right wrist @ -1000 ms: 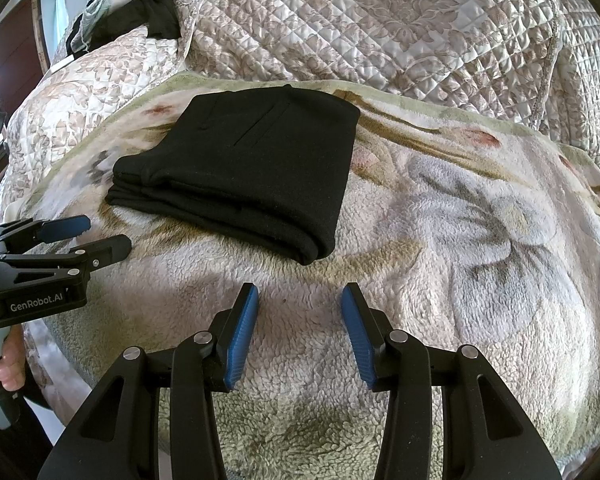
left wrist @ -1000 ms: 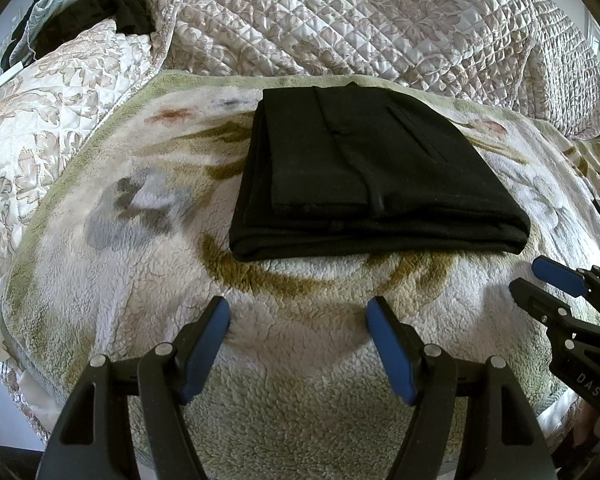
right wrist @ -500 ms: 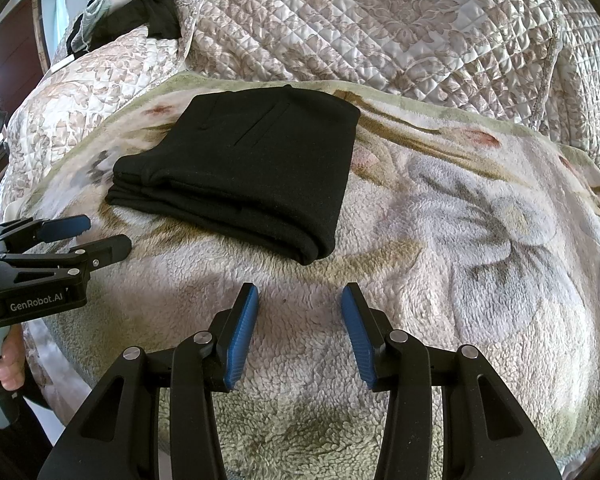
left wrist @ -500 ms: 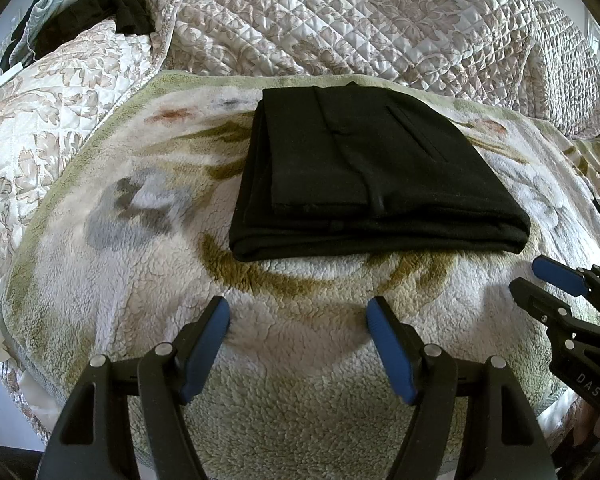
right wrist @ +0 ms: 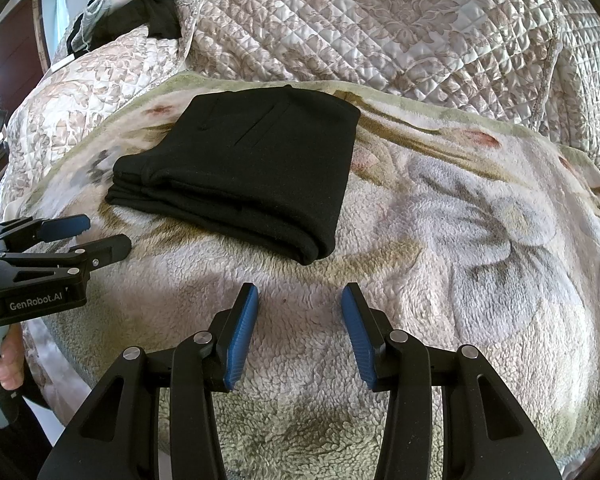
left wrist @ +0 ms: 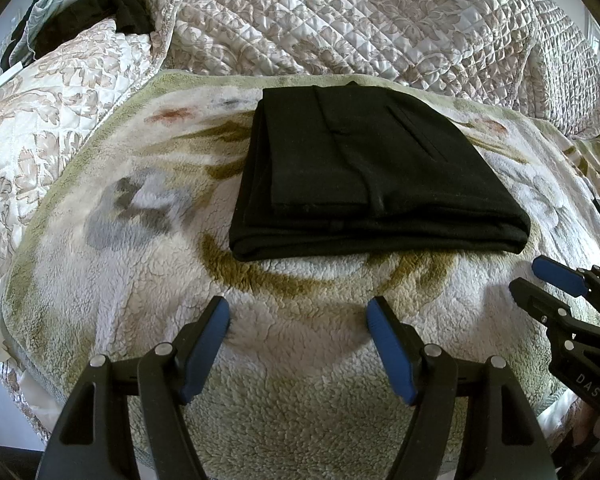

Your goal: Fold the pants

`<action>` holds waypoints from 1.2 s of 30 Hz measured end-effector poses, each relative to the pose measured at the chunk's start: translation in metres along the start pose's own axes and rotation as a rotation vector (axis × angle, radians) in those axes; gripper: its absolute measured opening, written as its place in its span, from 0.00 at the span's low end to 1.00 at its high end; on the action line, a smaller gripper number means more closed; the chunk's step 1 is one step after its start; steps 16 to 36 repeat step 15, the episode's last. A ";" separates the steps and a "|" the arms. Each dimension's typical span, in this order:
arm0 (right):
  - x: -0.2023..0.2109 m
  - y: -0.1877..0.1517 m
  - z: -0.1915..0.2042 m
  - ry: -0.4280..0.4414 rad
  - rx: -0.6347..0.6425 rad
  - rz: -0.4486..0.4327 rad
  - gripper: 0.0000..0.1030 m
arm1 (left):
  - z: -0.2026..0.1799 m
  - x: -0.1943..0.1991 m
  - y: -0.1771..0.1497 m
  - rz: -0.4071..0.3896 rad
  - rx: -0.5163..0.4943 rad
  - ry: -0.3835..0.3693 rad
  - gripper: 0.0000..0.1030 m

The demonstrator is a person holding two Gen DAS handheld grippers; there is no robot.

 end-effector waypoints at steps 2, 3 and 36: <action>0.000 0.000 0.000 0.000 0.000 0.000 0.43 | 0.000 0.000 0.000 0.000 -0.001 0.000 0.72; 0.000 0.000 0.000 -0.001 0.000 0.000 0.43 | 0.000 0.000 0.001 0.001 0.000 0.000 0.72; 0.000 0.000 0.001 -0.001 0.000 -0.001 0.43 | 0.002 -0.001 -0.002 -0.001 0.001 0.000 0.72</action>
Point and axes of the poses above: each gripper's, at about its wrist camera, not at the fingertips, and x roughly against the way its jaws point, z to its left, y to its top, the point moved 8 cm from there along -x, roughly the way its jaws point, and after that the axes turned 10 degrees about x, right-handed, at the moved point
